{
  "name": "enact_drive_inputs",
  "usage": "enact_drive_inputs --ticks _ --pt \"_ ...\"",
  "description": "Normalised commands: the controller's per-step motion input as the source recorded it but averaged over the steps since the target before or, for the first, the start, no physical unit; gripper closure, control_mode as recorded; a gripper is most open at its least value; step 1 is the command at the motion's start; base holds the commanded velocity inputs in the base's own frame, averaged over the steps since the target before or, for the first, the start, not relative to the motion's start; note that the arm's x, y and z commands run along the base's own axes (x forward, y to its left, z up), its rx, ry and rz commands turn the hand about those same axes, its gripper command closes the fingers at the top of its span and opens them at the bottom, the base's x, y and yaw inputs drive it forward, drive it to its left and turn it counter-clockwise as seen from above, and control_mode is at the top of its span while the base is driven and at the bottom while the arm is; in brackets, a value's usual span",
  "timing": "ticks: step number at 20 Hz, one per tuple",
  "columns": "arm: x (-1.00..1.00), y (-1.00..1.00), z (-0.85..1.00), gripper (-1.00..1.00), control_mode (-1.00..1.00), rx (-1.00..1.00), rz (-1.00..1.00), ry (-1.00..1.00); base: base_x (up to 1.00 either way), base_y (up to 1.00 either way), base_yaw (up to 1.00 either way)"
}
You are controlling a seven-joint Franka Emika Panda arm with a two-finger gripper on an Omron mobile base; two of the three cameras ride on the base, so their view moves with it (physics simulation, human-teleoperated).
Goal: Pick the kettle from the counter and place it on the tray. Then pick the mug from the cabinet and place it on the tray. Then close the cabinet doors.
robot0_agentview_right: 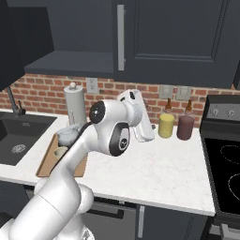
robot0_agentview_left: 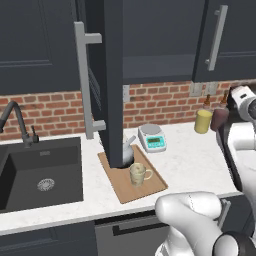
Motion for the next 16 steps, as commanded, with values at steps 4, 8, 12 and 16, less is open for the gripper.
enact_drive_inputs --ticks 4,8,12,16 --pt "-0.23 0.25 -0.22 -1.0 -1.0 -0.12 0.02 0.0 0.0 0.0 0.0" --pt "-0.15 0.61 -0.09 -1.0 -1.0 -0.23 0.01 0.0 0.0 0.0 0.0" --pt "-0.17 0.62 0.07 -1.0 -1.0 -0.27 -0.03 -0.03 0.0 0.0 0.0" --pt "-0.32 0.43 0.43 -1.0 -1.0 -0.21 -0.16 -0.11 0.0 0.0 0.0"
